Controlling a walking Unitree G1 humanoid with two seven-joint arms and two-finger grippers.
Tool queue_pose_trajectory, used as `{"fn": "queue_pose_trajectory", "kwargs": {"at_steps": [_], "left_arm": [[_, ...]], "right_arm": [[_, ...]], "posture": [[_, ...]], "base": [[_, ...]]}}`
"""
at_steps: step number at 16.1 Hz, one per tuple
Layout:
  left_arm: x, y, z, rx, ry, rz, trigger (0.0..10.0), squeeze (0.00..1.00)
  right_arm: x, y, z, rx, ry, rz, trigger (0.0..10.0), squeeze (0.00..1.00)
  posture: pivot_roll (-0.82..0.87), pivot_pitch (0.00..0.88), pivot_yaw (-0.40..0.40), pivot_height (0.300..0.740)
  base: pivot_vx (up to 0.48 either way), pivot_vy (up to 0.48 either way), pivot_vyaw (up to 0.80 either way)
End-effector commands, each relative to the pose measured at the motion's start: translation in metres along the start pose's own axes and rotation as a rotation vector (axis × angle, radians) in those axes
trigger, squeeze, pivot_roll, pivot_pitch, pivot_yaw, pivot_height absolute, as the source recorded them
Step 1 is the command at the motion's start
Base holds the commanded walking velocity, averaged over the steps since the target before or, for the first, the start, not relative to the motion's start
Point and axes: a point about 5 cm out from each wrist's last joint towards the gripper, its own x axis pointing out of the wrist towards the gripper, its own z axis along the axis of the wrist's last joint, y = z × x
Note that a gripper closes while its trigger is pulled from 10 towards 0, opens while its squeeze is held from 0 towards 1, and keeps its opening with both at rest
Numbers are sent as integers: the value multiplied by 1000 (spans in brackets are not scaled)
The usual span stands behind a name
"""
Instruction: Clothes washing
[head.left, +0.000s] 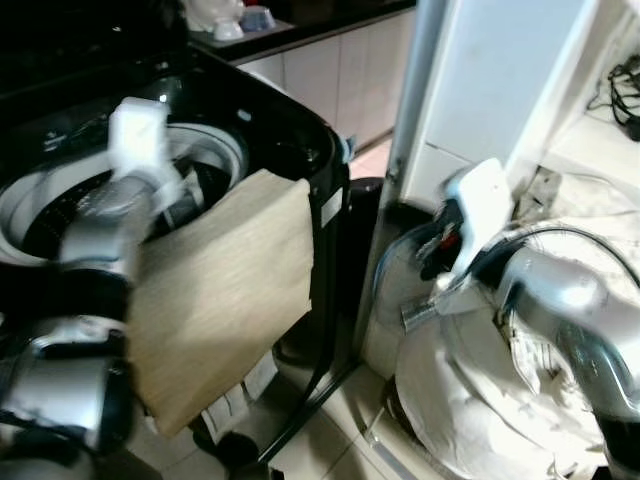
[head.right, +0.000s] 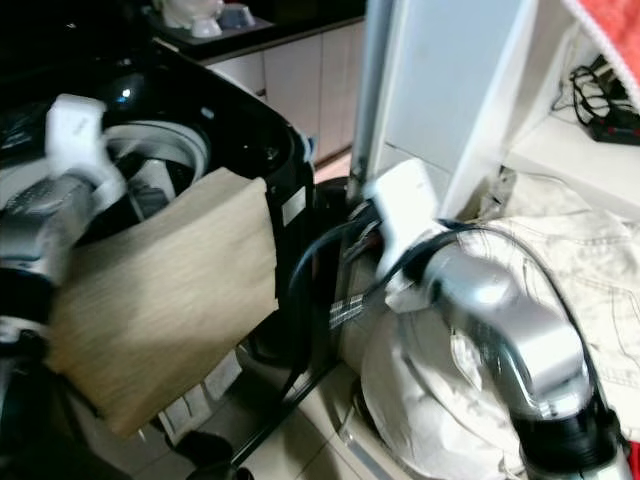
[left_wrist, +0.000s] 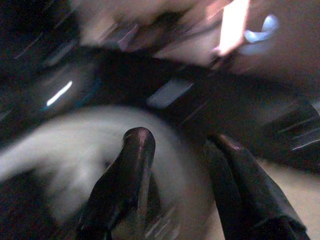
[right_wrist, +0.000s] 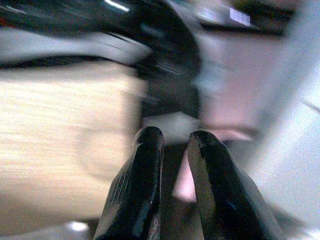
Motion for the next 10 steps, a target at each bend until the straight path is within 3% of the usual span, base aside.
{"fn": "queue_pose_trajectory", "kwargs": {"at_steps": [1,2,3,4,6,7,10], "left_arm": [[-2,-19,8,39,-83,-137,10000,0],[-11,-61,17,44,-188,-368,10000,0],[-14,-70,18,39,-204,-414,10000,0],[-21,-90,17,17,-209,-545,10000,0],[-28,-103,17,-4,-212,-639,10000,0],[-38,-120,16,-40,-205,-757,10000,0],[-52,-138,15,-103,-177,-892,10000,0]], "right_arm": [[-3,-21,-9,-37,75,-162,10000,0],[-14,-46,-23,-40,168,-351,10000,765],[-17,-50,-26,-16,180,-376,10000,1000],[-24,-55,-31,-6,210,-411,10000,1000],[-28,-57,-33,-12,235,-424,10000,1000],[-33,-60,-36,-26,274,-419,10000,1000],[-39,-60,-33,-42,312,-367,10000,1000]], "posture": [[-168,0,40,740],[-169,0,39,740],[-169,0,39,740],[-169,0,37,740],[-174,0,39,740],[-179,0,41,740],[-178,0,41,740]], "base": [[0,0,0],[0,0,0],[0,0,0],[0,0,0],[0,0,0],[0,0,0],[0,0,0]]}}
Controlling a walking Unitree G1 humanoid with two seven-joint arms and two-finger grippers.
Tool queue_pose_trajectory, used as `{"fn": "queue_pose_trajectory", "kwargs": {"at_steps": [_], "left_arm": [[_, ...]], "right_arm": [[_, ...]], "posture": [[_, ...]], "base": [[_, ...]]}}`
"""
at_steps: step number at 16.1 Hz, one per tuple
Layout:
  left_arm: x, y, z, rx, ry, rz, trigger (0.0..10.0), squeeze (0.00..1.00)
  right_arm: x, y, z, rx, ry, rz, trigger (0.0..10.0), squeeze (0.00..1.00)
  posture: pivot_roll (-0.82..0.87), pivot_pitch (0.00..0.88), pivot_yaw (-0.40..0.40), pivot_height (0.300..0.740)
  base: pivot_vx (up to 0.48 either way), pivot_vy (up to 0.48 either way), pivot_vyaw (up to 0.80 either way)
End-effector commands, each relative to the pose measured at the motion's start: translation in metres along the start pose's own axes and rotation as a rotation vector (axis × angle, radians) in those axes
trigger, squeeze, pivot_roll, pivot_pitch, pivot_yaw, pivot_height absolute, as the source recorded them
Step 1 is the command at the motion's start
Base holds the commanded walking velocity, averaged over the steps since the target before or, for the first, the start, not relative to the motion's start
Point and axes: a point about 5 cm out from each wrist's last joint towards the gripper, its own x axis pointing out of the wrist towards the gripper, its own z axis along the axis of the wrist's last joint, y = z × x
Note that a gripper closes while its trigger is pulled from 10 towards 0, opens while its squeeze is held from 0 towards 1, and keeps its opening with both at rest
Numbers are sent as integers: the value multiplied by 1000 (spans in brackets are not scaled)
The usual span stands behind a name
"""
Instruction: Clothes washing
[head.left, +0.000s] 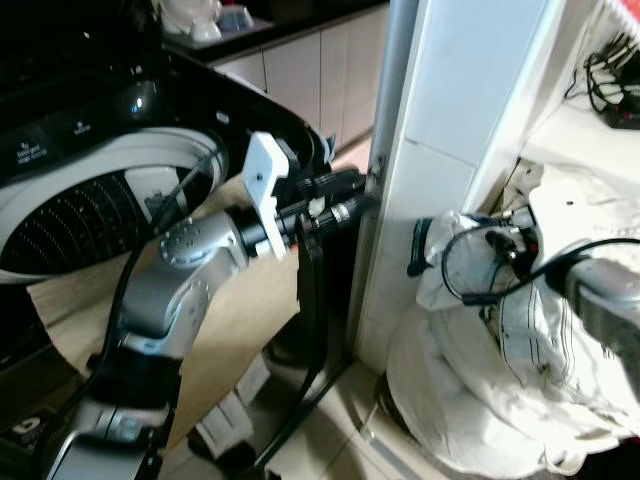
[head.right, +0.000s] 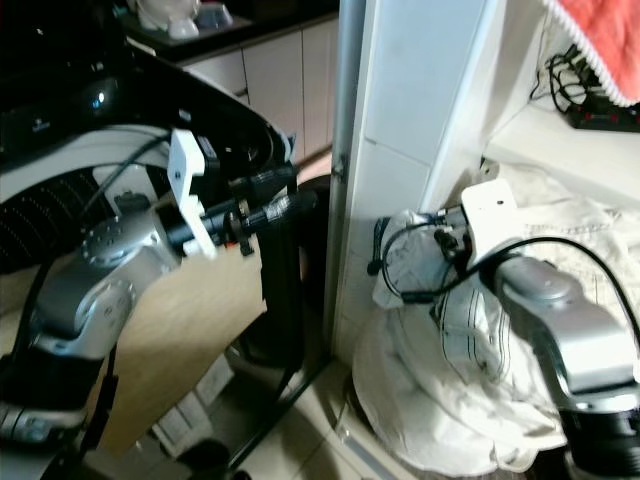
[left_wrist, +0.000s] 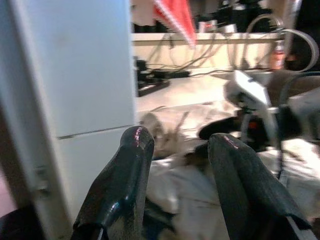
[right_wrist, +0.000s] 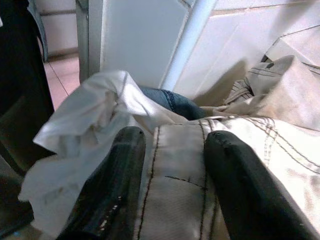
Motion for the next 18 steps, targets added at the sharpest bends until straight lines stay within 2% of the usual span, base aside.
{"fn": "queue_pose_trajectory", "kwargs": {"at_steps": [1,3,5,6,10,11,12,14,18], "left_arm": [[2,-12,0,-28,27,-76,10000,0],[-1,-22,-7,-40,85,-123,10000,0],[-5,-26,-13,-46,133,-140,10000,0],[-5,-26,-14,-49,147,-142,10000,0],[-6,-32,-17,-57,176,-175,10000,0],[-6,-33,-17,-58,181,-179,10000,0],[-6,-33,-17,-59,182,-183,10000,0],[-6,-34,-18,-63,183,-190,10000,0],[-6,-35,-18,-67,182,-195,10000,0]], "right_arm": [[-7,-2,4,-7,8,29,10000,1000],[-13,-8,4,-115,79,16,10000,1000],[-17,-6,3,-166,118,29,10000,976],[-18,-5,2,-185,135,39,10000,0],[-18,3,-15,-192,216,112,10000,0],[-17,2,-20,-169,231,113,10000,0],[-16,0,-22,-160,240,105,0,0],[-17,-5,-27,-166,268,85,0,0],[-18,-3,-28,-186,274,89,0,0]], "posture": [[-177,0,37,740],[-176,0,36,740],[-177,0,36,740],[-177,0,36,740],[-176,0,38,740],[-174,0,39,740],[-174,0,39,740],[-175,0,39,740],[-175,0,39,740]], "base": [[0,0,0],[0,0,0],[0,0,0],[0,0,0],[0,0,0],[0,0,0],[0,0,0],[0,0,0],[0,0,0]]}}
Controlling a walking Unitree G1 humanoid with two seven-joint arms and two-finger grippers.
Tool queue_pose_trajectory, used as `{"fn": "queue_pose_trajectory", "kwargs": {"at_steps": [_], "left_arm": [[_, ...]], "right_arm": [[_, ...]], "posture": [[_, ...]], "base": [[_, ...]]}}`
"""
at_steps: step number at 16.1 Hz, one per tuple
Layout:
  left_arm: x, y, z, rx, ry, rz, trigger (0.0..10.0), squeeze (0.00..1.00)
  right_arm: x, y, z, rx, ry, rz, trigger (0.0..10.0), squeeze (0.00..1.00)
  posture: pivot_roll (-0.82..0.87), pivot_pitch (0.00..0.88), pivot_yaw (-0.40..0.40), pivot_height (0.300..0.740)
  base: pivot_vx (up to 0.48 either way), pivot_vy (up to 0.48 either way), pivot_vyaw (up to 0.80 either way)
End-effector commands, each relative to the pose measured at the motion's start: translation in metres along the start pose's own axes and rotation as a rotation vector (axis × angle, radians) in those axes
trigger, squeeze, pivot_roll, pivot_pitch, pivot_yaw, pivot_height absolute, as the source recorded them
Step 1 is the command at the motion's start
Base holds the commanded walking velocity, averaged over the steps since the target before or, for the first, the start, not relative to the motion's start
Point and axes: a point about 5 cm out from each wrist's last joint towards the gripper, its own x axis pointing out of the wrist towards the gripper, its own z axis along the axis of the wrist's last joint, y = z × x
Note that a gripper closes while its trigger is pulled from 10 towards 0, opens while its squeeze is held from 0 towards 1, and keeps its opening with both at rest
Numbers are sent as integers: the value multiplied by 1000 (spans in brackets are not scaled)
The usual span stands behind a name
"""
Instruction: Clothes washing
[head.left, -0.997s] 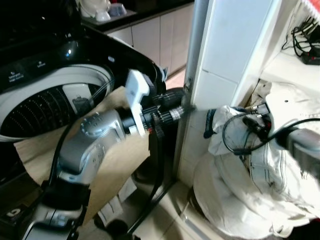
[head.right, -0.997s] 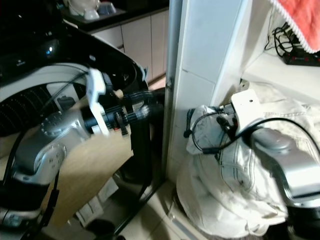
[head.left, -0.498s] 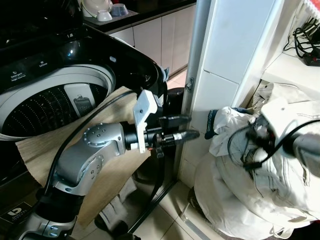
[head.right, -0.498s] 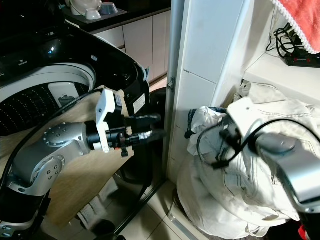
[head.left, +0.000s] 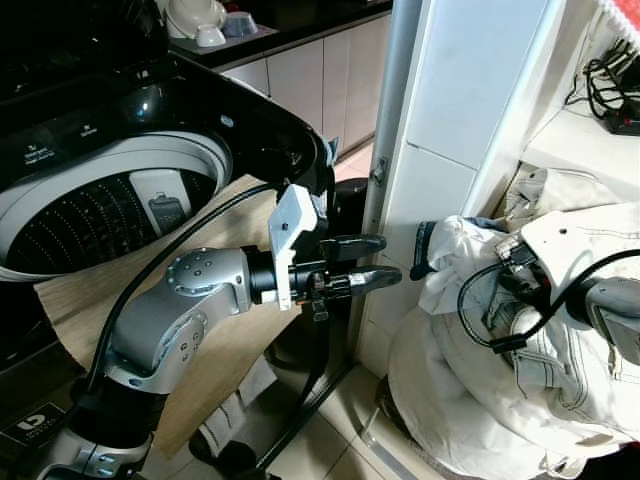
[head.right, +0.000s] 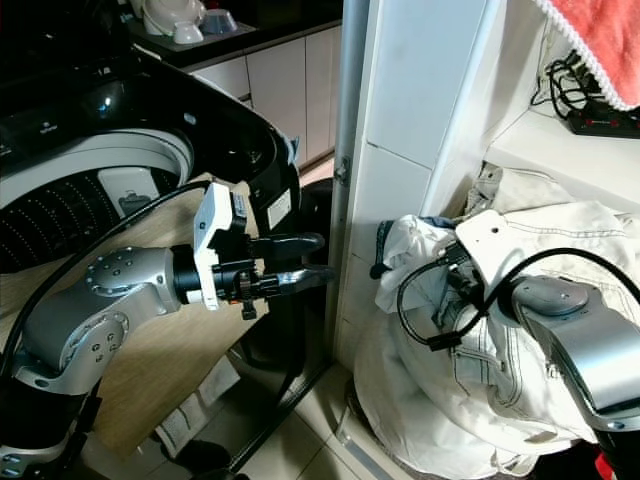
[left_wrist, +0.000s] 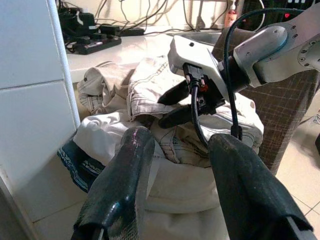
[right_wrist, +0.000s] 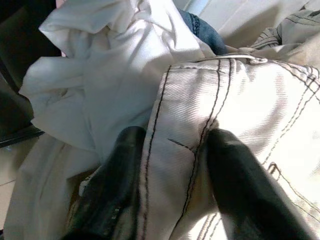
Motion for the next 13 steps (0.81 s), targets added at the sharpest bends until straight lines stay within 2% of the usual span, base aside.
{"fn": "queue_pose_trajectory", "kwargs": {"at_steps": [1,7,13], "left_arm": [[0,-2,0,6,10,-10,10000,0],[2,0,-1,19,0,24,10000,0],[10,-2,-4,22,-49,76,10000,0]], "right_arm": [[1,2,-7,0,32,23,0,0],[1,2,-7,8,20,38,0,0],[-1,2,-4,-3,-20,63,0,0]], "posture": [[-177,0,39,740],[-176,0,38,740],[-175,0,37,740]], "base": [[0,0,0],[0,0,0],[0,0,0]]}}
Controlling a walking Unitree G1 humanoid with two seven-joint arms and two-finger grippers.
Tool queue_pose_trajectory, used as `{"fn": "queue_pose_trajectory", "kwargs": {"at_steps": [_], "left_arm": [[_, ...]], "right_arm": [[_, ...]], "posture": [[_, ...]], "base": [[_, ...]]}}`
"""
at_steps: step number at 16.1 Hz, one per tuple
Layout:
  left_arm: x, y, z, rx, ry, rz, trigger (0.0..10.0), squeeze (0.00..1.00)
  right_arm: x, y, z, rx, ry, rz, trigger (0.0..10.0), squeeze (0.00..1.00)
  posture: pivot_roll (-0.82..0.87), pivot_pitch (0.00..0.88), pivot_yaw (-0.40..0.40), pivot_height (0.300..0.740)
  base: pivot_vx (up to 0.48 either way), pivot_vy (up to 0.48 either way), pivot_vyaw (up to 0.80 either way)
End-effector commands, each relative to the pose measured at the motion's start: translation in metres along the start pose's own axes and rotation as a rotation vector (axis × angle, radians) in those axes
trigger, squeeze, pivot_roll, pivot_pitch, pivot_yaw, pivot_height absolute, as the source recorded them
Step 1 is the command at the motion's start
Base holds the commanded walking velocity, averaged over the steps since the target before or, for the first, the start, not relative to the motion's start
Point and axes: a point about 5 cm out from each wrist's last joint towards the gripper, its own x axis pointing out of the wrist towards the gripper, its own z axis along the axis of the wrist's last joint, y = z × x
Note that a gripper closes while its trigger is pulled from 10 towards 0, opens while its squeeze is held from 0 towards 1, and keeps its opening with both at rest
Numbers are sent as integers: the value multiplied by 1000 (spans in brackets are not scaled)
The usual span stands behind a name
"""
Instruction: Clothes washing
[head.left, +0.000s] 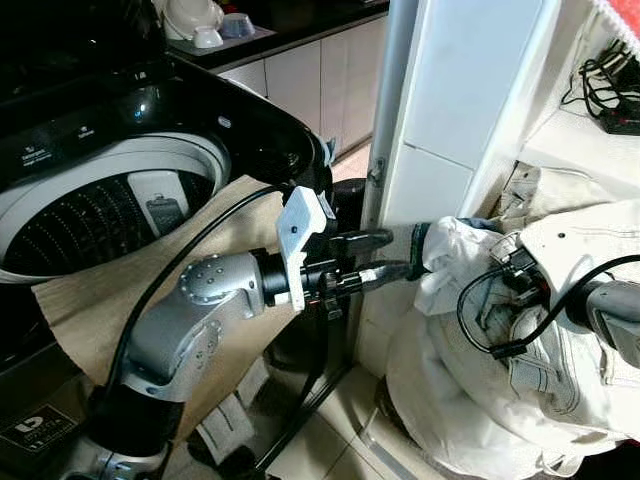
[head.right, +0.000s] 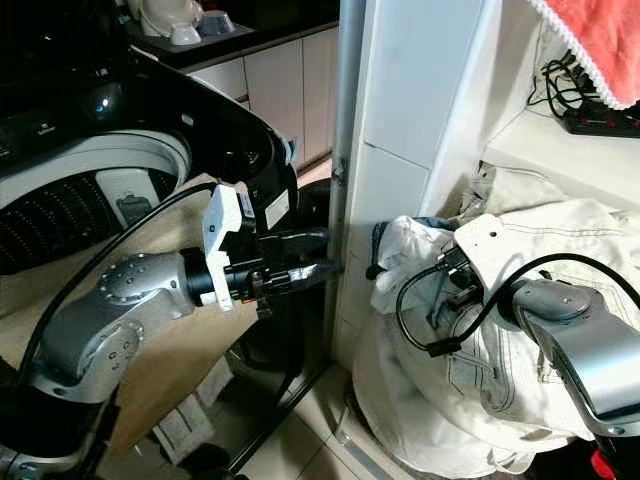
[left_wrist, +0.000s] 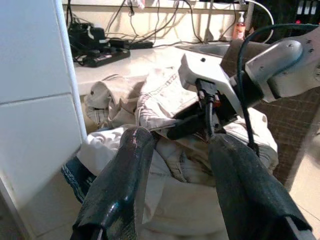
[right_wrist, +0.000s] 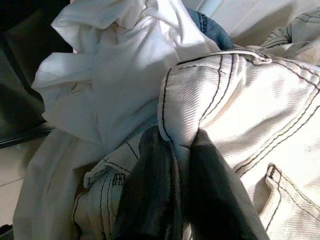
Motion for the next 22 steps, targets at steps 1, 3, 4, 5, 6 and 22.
{"fn": "queue_pose_trajectory", "kwargs": {"at_steps": [1,3,4,5,6,22], "left_arm": [[0,2,-4,7,6,31,10000,0],[0,4,-2,15,-13,57,10000,0],[-1,5,-1,17,-21,64,10000,0],[-1,10,4,33,-63,112,10000,0],[-1,14,8,43,-93,149,10000,0],[12,-4,51,-310,-431,-1,10000,1000]], "right_arm": [[-1,-1,-2,5,1,14,0,0],[-5,0,6,67,-75,60,0,0],[-6,0,10,89,-102,74,0,0],[-12,-2,25,181,-228,137,0,0],[-20,-3,42,235,-347,188,0,0],[-61,0,104,579,-859,520,0,0]], "posture": [[-172,0,39,740],[-171,0,40,740],[-171,0,40,740],[-171,0,40,740],[-174,0,40,740],[-175,0,35,740]], "base": [[0,0,0],[0,0,0],[0,0,0],[0,0,0],[0,0,0],[0,0,0]]}}
